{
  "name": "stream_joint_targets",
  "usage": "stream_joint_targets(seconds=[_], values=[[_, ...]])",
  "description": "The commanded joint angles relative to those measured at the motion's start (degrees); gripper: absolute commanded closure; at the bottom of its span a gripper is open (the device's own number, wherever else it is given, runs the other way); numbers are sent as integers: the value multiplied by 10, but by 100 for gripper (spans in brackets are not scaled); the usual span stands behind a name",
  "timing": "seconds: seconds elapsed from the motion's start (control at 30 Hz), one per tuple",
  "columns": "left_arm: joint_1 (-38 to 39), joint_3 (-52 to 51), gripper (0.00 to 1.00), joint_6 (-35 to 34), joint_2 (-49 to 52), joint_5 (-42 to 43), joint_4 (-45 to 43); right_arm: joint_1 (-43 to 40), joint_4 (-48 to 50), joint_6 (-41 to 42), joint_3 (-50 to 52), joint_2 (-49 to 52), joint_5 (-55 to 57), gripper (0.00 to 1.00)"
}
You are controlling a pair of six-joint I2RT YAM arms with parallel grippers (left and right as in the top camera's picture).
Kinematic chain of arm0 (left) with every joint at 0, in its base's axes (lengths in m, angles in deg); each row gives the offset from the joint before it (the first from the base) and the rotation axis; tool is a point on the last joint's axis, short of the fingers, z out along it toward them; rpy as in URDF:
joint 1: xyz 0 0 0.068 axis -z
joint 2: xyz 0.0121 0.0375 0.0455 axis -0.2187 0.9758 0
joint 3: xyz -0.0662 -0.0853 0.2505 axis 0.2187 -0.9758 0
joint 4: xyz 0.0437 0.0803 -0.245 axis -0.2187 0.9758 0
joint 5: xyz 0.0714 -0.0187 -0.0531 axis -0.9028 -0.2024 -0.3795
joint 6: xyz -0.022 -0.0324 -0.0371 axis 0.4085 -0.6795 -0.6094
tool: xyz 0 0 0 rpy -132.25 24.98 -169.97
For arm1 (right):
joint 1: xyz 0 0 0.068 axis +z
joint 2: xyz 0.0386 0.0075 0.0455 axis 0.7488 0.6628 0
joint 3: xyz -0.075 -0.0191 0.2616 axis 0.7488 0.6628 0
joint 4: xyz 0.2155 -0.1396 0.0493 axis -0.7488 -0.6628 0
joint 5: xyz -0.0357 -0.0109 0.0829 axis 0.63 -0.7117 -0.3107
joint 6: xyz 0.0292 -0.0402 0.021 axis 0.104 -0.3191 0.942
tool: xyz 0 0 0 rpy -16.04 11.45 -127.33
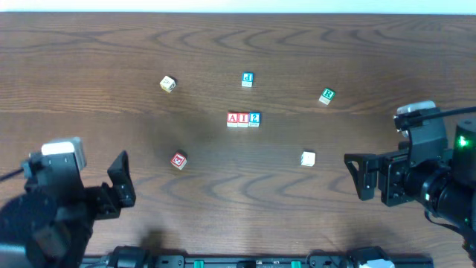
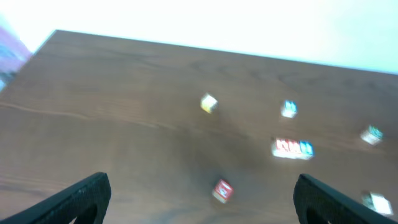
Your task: Spell out Ai2
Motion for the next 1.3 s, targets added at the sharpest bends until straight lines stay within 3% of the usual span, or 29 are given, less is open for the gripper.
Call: stream_joint_targets(seconds=[0.0, 0.27, 0.5, 0.63, 1.27], values=[[-28, -121, 5, 30, -59, -18, -63, -2, -1, -6, 2, 0, 5, 1], [-64, -407, 5, 29, -222, -17, -202, -2, -1, -6, 2, 0, 5, 1], [-66, -553, 5, 2, -322, -17, -247, -2, -1, -6, 2, 0, 5, 1], [-72, -594, 5, -16, -362, -17, -249, -2, -1, -6, 2, 0, 5, 1], [-74, -661, 5, -8, -361, -23, -245, -2, -1, -6, 2, 0, 5, 1]])
